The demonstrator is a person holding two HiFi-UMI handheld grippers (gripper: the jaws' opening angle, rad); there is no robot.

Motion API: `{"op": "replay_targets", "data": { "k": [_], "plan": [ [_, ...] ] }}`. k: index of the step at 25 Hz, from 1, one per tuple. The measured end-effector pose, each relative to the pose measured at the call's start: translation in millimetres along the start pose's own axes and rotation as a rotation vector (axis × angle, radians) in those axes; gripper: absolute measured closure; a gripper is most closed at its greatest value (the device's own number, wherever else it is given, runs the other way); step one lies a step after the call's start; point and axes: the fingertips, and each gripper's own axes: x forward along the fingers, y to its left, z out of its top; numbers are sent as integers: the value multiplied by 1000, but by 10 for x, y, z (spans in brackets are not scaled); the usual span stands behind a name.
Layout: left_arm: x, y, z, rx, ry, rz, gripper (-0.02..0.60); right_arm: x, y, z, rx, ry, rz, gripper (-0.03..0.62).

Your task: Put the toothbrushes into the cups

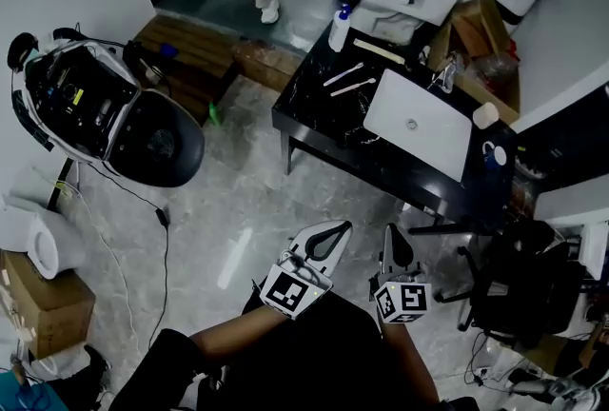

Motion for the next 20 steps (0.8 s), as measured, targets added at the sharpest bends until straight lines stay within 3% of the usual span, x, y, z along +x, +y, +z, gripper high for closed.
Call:
{"op": "replay_targets", "data": {
  "k": [6, 13, 20],
  "plan": [
    [141, 486, 51, -9, 26, -36, 567, 364, 117, 87, -34, 14, -33, 576],
    [279, 689, -20, -41, 59, -52, 567, 501, -32, -54, -18, 69, -75, 576],
    [420, 812, -51, -51, 62, -12, 566, 764, -12, -65, -24, 67, -8, 576]
  ]
}}
